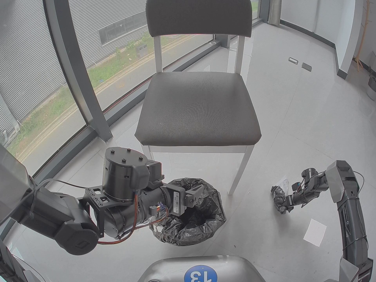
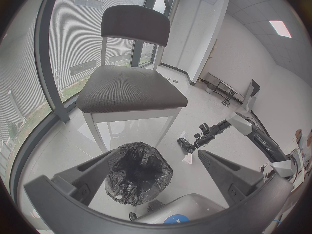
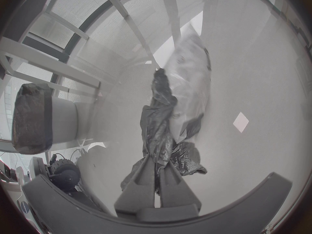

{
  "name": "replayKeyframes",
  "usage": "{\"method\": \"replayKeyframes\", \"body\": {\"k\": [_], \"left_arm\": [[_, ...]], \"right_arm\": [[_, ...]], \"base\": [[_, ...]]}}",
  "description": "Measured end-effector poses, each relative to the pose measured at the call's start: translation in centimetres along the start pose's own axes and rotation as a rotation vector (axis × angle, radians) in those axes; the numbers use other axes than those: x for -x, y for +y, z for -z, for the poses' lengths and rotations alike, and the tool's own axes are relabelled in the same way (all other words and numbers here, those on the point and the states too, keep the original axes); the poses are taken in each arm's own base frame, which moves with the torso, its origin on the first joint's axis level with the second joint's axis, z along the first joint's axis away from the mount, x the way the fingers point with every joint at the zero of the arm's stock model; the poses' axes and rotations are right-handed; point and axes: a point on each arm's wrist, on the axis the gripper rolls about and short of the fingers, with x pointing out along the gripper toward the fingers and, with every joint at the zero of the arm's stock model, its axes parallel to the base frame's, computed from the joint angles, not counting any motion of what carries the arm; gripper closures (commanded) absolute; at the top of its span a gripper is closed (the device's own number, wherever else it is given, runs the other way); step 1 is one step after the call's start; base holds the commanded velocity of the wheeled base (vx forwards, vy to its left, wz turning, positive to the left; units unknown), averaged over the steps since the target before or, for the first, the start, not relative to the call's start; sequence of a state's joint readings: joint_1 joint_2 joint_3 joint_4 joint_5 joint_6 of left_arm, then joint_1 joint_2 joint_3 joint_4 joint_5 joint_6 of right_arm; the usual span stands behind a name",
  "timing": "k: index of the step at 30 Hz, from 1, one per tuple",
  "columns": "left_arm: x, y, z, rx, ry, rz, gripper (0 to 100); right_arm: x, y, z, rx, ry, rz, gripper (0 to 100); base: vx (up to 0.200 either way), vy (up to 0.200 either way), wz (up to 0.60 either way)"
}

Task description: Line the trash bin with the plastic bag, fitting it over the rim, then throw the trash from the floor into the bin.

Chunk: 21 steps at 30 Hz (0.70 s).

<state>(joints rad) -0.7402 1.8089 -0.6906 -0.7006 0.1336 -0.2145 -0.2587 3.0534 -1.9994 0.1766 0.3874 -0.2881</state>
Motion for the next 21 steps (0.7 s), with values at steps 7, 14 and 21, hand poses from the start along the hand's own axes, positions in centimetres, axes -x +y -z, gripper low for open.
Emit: {"method": "replayKeyframes", "body": {"k": [7,14,21], "left_arm": [[0.0,0.1,0.0,0.004,0.002,-0.001,0],[0.2,0.3,0.1,0.008,0.003,-0.007,0],[0.4,1.1,0.1,0.021,-0.026,-0.018,0]], "right_arm": [[7.3,3.2,-6.6,0.042,-0.175,-0.054,100],[17.0,10.5,-10.6,0.065,-0.292,-0.187,100],[23.4,22.0,-11.0,0.156,-0.330,-0.358,100]], "base": [[0.000,0.000,0.00],[0.000,0.000,0.00],[0.000,0.000,0.00]]}}
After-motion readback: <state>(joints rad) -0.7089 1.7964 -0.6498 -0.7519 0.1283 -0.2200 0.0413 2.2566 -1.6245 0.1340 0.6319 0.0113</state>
